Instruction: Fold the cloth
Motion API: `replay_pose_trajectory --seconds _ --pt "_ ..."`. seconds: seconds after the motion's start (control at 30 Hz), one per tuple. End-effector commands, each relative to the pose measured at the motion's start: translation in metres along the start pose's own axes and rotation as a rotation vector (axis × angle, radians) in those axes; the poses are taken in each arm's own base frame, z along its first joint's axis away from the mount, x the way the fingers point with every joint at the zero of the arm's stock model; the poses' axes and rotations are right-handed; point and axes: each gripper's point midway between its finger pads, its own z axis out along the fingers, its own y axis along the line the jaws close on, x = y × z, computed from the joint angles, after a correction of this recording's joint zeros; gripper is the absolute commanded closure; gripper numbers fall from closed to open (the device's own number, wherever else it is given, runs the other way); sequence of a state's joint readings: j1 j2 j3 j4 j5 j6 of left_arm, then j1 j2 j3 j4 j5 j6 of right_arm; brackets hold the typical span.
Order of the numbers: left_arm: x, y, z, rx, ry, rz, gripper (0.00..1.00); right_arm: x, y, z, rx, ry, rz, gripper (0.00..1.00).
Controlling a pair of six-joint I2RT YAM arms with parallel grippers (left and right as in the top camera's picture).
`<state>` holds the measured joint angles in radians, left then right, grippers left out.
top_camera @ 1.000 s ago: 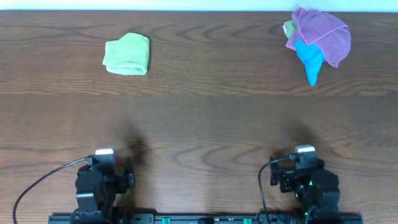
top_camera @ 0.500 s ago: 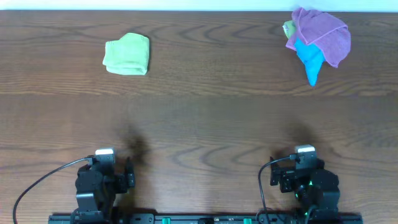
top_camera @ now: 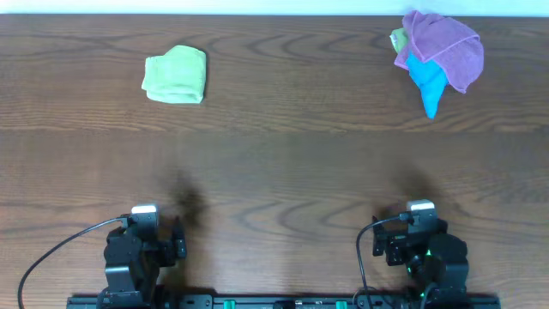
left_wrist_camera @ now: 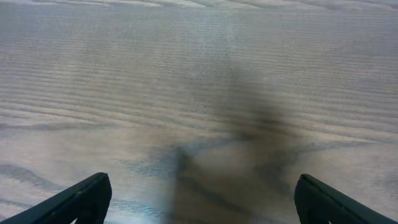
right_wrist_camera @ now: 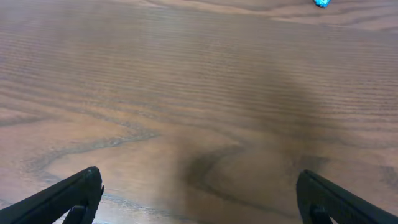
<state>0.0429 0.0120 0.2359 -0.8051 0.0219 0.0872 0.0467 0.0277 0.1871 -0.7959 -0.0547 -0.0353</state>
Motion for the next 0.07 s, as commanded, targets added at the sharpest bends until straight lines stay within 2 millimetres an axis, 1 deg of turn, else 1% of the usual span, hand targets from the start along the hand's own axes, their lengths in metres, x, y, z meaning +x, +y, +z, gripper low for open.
replay_pose_trajectory --seconds 0.0,0.03 --pt "0.0032 -0.0002 0.0006 0.000 0.007 0.021 0.05 0.0025 -0.0026 0.0017 0.013 0.000 -0.010 0.01" --pt "0.0032 -0.0002 0.0006 0.000 0.007 0.021 0.05 0.0025 -0.0027 0.0017 0.013 0.000 -0.009 0.01"
